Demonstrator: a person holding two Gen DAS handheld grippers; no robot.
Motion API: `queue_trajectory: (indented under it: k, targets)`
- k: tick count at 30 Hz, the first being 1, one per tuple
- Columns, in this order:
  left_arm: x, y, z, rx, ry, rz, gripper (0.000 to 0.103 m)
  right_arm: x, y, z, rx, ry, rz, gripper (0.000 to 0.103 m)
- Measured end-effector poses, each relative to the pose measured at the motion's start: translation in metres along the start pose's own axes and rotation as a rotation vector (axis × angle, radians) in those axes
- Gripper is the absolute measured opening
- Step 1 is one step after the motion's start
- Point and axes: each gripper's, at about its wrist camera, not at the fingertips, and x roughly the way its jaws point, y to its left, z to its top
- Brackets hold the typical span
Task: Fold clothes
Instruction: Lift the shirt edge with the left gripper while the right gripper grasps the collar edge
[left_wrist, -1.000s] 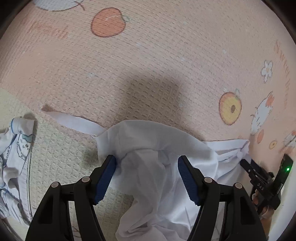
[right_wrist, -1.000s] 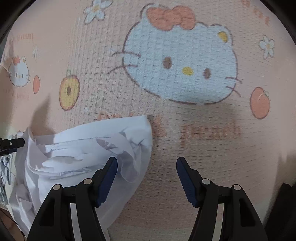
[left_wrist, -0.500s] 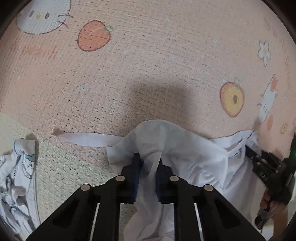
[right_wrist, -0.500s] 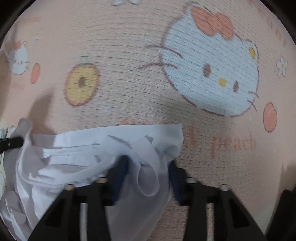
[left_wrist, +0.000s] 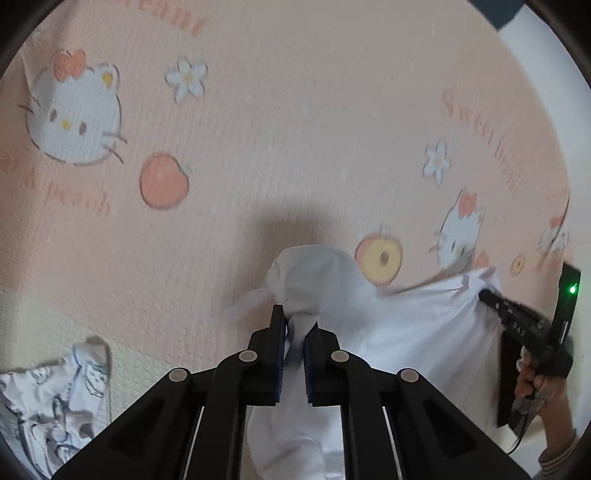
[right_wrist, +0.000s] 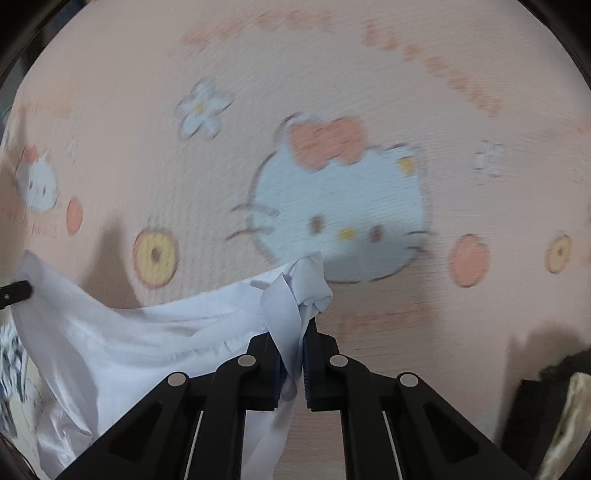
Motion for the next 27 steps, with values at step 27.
queue_trajectory:
  k: [27]
  targets:
    - [0.063, 0.016, 0.040, 0.104, -0.050, 0.143, 0.007, 0.064, -0.059, 0.057, 0.075, 0.009, -0.130, 0.006]
